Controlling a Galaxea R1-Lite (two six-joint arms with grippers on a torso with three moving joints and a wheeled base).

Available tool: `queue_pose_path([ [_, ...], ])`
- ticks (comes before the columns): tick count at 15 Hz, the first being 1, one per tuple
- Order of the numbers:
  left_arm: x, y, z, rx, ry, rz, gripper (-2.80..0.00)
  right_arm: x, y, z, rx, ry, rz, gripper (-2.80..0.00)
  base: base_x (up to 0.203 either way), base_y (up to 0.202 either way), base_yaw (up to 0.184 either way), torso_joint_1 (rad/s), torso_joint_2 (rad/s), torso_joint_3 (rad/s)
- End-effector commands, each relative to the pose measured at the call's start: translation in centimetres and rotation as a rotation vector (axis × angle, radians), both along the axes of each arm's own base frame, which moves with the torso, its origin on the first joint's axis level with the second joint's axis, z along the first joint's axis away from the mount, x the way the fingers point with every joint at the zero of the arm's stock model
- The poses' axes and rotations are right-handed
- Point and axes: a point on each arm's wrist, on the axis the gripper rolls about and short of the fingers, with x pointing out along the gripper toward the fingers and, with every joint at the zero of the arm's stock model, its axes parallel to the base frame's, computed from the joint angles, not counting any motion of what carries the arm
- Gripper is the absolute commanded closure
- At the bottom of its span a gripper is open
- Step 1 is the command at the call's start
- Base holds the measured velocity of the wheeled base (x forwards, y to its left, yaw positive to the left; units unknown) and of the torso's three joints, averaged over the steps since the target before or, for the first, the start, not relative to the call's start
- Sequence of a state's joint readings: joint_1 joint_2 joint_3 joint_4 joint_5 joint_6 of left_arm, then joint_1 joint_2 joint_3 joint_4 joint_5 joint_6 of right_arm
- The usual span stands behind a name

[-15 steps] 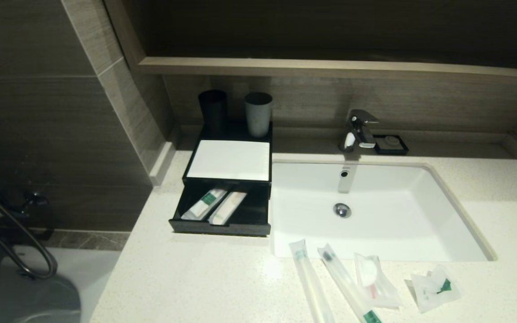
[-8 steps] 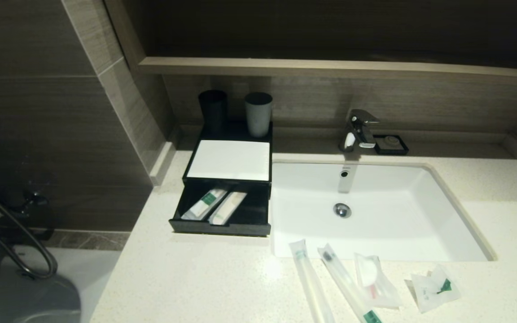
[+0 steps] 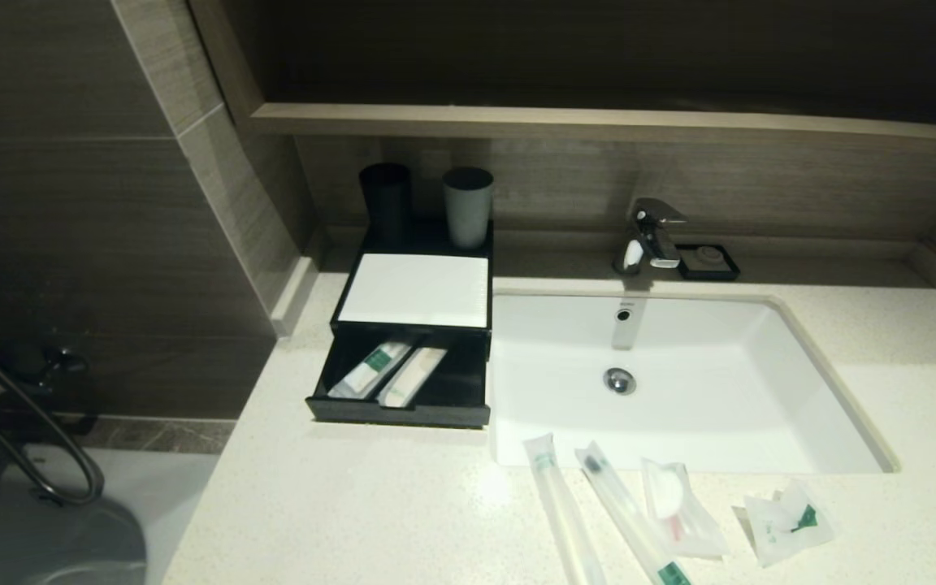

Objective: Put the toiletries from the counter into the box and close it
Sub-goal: Pick up the bathroom toiletry

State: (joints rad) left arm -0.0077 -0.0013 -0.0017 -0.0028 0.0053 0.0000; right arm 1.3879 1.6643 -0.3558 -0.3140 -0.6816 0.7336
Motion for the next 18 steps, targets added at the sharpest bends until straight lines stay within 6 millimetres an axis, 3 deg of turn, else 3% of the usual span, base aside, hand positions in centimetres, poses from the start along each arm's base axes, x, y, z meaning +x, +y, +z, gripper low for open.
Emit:
queue_pose_path([
  [1, 0.0, 0.0, 0.0, 0.0, 0.0, 0.0, 0.0, 0.0, 0.3, -0.4, -0.01, 0.0, -0.005, -2.8, 0.0, 0.0, 0.0, 0.0, 0.0, 0.0],
  [18, 0.0, 0.0, 0.0, 0.0, 0.0, 0.001, 0.0, 0.4, 1.1, -1.5, -0.027, -0.074, -0.051, -2.8, 0.0, 0.0, 0.0, 0.0, 0.0, 0.0],
])
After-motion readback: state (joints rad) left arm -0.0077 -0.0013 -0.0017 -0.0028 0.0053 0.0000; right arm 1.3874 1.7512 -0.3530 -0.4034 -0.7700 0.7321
